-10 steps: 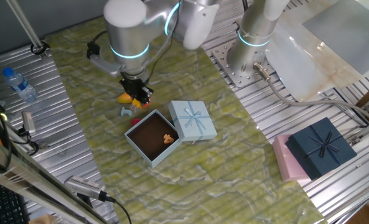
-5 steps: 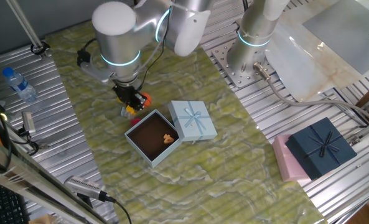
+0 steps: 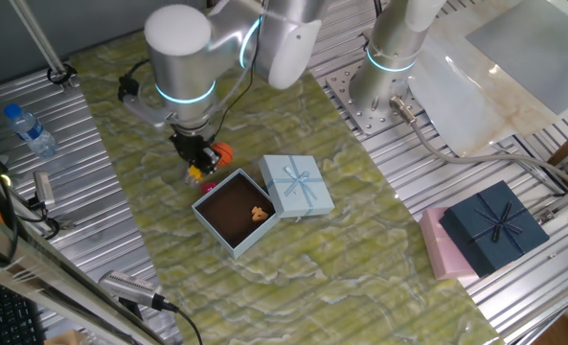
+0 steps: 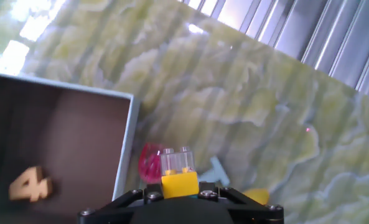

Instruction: Take everything out of the gift box

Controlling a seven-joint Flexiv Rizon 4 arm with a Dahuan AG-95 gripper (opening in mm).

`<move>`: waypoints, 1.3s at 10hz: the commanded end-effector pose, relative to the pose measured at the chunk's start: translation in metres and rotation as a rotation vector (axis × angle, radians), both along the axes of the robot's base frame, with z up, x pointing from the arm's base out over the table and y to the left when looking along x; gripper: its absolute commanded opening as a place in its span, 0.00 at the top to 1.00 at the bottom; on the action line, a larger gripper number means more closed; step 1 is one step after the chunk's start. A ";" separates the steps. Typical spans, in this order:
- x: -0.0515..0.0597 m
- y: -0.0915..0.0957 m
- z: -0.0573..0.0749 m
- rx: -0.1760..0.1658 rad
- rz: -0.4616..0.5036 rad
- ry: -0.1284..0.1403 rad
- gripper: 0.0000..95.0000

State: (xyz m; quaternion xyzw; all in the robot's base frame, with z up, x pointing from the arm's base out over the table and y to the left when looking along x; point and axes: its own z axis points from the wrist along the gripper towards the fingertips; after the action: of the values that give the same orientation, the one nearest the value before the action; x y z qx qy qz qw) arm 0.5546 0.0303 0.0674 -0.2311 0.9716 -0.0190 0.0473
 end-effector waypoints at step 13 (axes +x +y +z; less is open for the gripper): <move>-0.010 0.015 0.003 0.001 0.021 0.043 0.60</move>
State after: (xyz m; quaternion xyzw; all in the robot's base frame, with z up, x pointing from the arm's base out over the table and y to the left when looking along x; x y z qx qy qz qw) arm 0.5433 0.0472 0.0756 -0.2385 0.9708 -0.0128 0.0247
